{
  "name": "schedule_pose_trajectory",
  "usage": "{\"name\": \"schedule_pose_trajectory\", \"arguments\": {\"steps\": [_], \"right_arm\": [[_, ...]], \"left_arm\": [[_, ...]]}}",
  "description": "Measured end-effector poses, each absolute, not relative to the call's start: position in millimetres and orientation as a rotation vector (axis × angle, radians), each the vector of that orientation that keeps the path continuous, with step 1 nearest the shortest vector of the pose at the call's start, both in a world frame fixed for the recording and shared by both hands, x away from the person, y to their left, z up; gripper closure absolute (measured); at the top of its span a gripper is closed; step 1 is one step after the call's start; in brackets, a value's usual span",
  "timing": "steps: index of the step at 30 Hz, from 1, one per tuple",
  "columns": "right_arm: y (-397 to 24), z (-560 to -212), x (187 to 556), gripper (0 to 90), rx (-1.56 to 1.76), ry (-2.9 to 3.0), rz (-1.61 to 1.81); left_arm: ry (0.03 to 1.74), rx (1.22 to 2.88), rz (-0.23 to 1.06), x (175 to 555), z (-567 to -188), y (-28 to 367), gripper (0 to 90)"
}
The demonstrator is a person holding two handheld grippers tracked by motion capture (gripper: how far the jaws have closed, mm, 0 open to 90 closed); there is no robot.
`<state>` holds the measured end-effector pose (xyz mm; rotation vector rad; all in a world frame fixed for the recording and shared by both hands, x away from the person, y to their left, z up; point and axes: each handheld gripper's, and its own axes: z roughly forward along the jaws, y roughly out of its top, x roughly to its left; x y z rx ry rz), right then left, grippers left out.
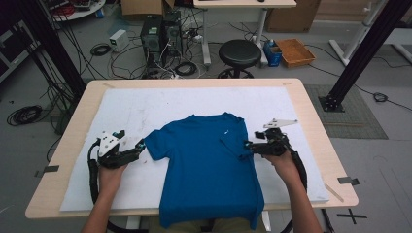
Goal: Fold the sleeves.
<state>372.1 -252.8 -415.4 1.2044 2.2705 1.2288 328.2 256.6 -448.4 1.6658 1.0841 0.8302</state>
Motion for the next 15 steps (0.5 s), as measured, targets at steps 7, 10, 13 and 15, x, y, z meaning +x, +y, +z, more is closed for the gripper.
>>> {"name": "schedule_pose_trajectory", "arguments": {"steps": [7, 10, 13, 15], "right_arm": [[-284, -409, 365, 21.6, 1.25, 1.984, 1.22], [-297, -410, 362, 21.6, 1.272, 1.923, 1.195], [-301, -412, 362, 21.6, 1.285, 1.917, 1.19], [-304, -416, 363, 21.6, 1.304, 1.917, 1.169]], "left_arm": [[1.305, 1.784, 0.657, 350, -446, 247, 24.1], [1.352, 1.785, 0.6, 361, -447, 241, 24.1], [1.369, 1.819, 0.571, 370, -451, 231, 24.1], [1.385, 1.903, 0.59, 375, -453, 223, 24.0]]}}
